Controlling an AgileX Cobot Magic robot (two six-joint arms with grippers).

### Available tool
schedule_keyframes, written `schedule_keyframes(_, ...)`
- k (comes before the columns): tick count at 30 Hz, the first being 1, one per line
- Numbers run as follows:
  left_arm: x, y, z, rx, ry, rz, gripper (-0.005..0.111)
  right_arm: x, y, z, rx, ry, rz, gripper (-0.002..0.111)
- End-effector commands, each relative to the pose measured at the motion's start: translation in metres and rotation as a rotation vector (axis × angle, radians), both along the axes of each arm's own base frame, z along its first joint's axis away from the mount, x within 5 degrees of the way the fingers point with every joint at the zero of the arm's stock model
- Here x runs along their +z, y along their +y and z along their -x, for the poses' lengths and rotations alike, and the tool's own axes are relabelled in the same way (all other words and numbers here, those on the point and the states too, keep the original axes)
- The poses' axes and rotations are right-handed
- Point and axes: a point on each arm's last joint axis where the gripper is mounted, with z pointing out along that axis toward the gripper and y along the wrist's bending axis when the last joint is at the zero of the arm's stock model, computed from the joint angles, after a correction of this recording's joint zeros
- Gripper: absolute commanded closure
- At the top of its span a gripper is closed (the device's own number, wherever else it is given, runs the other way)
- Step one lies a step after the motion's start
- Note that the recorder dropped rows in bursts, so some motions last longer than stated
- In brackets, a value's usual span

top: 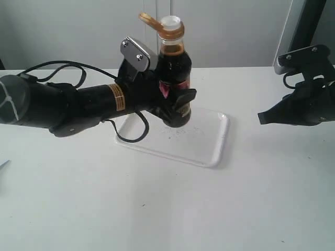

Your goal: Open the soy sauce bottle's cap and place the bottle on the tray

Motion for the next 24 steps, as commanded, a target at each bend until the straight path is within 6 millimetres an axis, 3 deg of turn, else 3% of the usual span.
schedule_keyframes(1,0.023,0.011,-0.009,0.037,-0.039,0.113,0.107,0.000,-0.003,0.000,-0.005,-0.001,0.005,0.108)
schedule_keyframes(24,-0.013,0.004,-0.038,0.147,0.047,0.145,0.107,-0.001,-0.002,0.001,-0.017,0.008,-0.019,0.108)
